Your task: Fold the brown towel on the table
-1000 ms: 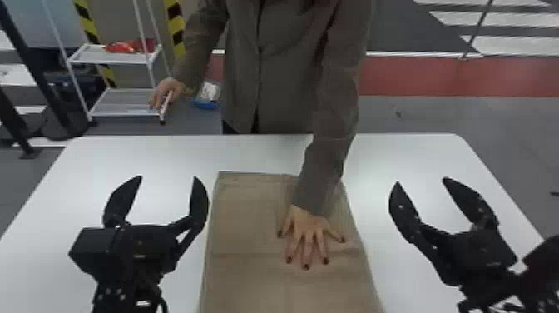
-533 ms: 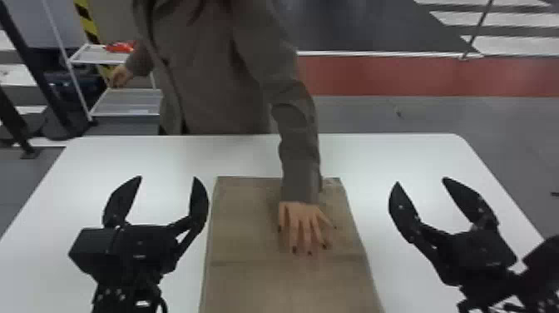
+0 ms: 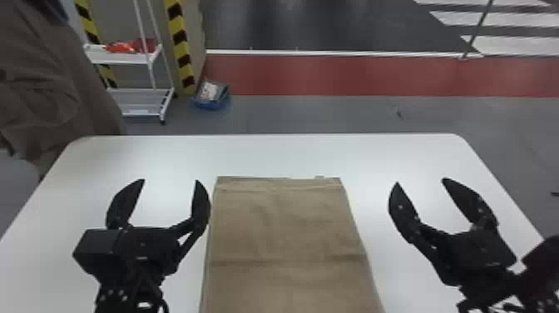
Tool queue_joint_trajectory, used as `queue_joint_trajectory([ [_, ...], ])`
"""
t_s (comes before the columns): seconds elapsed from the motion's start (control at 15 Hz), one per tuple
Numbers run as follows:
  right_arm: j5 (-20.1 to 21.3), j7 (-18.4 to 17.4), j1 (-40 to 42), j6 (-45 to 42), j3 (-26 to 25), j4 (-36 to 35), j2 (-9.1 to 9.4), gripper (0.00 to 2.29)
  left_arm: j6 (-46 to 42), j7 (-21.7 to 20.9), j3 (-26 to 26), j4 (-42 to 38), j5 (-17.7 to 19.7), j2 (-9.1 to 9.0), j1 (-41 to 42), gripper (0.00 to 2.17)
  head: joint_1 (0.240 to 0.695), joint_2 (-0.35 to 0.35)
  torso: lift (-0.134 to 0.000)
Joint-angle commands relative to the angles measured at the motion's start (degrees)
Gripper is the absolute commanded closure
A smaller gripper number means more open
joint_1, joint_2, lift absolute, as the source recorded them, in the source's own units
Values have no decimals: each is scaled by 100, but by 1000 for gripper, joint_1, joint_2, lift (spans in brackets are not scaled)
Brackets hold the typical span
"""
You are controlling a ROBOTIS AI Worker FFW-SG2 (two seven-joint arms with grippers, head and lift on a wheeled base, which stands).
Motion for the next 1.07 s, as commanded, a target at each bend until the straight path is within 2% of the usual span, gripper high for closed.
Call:
queue_joint_trajectory([
  [0.0, -26, 43, -9, 0, -9, 57, -5, 127, 18, -129, 0, 254, 122, -9, -193, 76, 695, -25, -119],
  [0.4, 79, 43, -70, 53, -53, 224, 4, 127, 123, -507, -211, 1933, 289, -17, -1556, 76, 695, -44, -119],
  [0.6, 176, 43, -149, 53, 35, 347, 21, 127, 721, -885, -228, 2478, 368, -35, -2162, 76, 695, -59, -119],
  [0.8, 211, 43, -246, 70, 79, 461, 21, 127, 861, -1078, -228, 2944, 403, -44, -2496, 80, 695, -56, -119],
  [1.0, 211, 43, -378, 53, 123, 637, 4, 127, 896, -1360, -211, 3137, 386, -35, -2584, 242, 695, -56, -119],
])
